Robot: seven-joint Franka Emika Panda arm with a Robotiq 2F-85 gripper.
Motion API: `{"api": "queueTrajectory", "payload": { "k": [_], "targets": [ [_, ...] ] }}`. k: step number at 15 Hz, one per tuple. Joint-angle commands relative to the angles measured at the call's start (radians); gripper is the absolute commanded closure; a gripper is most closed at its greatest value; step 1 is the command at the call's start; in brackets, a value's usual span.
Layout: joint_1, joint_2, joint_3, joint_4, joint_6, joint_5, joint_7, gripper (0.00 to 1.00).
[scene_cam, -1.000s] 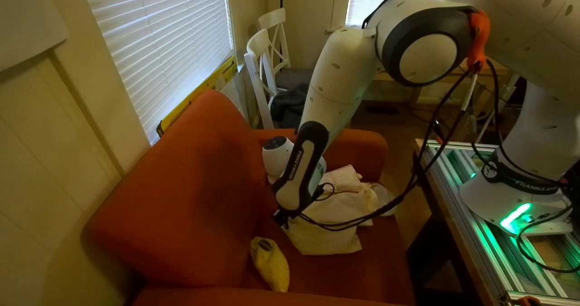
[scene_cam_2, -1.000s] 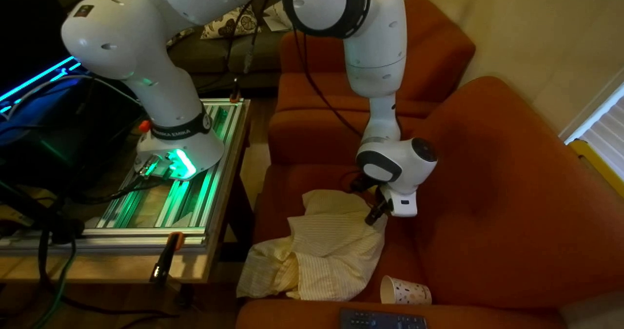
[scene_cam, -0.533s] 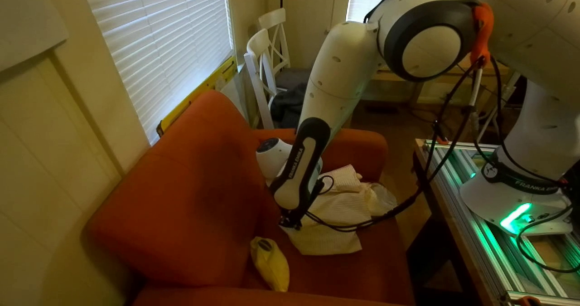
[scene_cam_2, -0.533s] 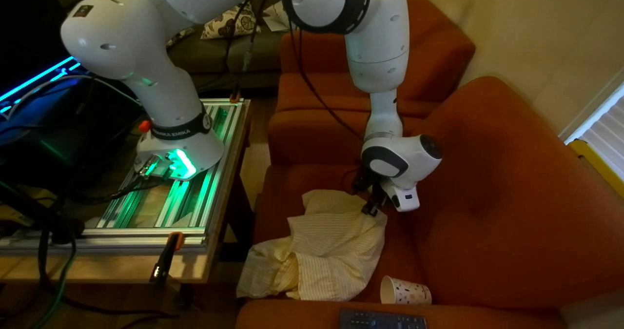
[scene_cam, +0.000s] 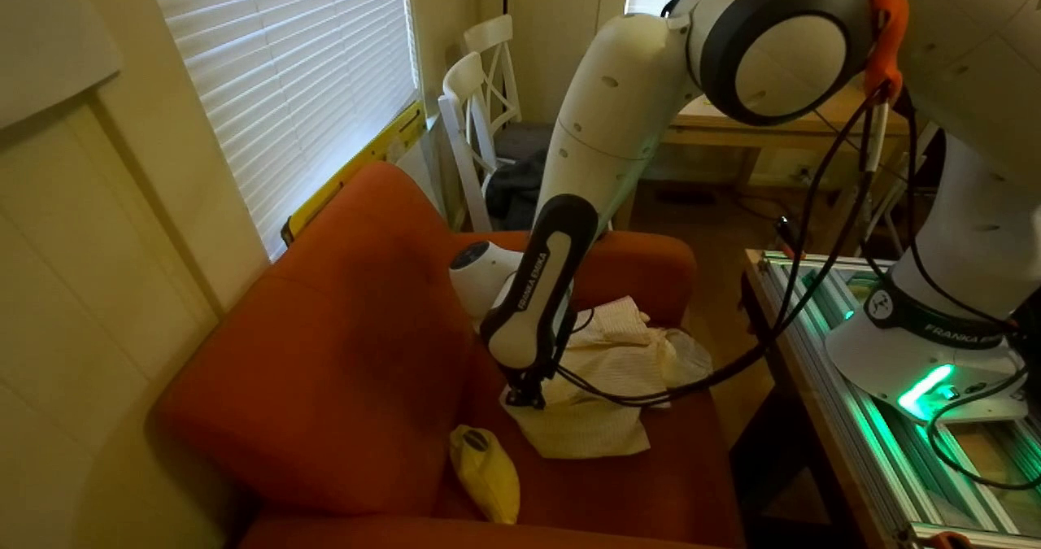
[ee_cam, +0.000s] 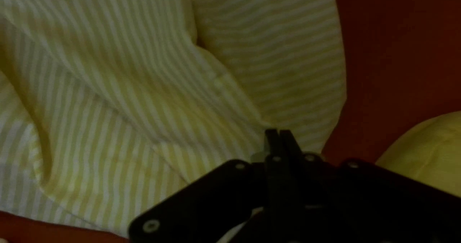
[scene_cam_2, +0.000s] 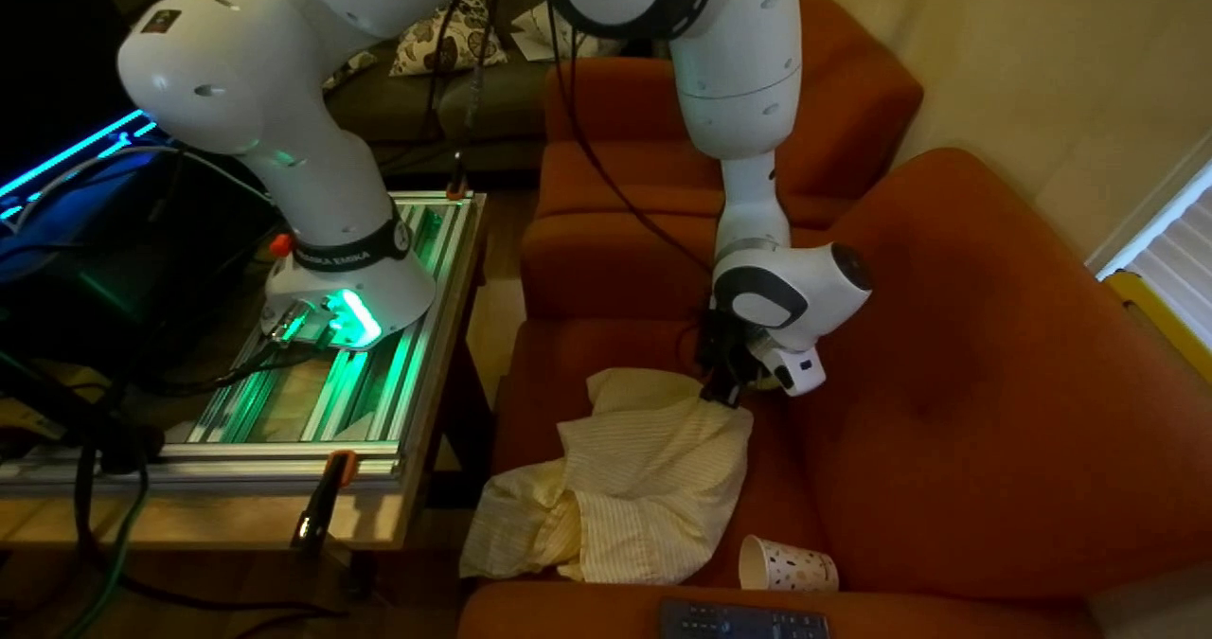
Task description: Move the yellow case to the seat, then move the towel to the top of the chair
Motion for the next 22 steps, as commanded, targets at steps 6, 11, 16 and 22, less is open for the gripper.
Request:
{"api": "queueTrajectory", "payload": {
  "k": [6,11,16,22],
  "targets": [
    [-0.015,-0.118,0.058,-0.07,-0.016,-0.026,-0.047,0.98],
    [-0.061,-0.179,0.153,-0.081,-0.062,0.007,-0.125,0.99],
    [-0.083,-0.23,0.229,-0.089,-0.074,0.028,-0.182,0.99],
    [-0.084,-0.285,0.298,-0.089,-0.09,0.059,-0.213,0.99]
  ]
}}
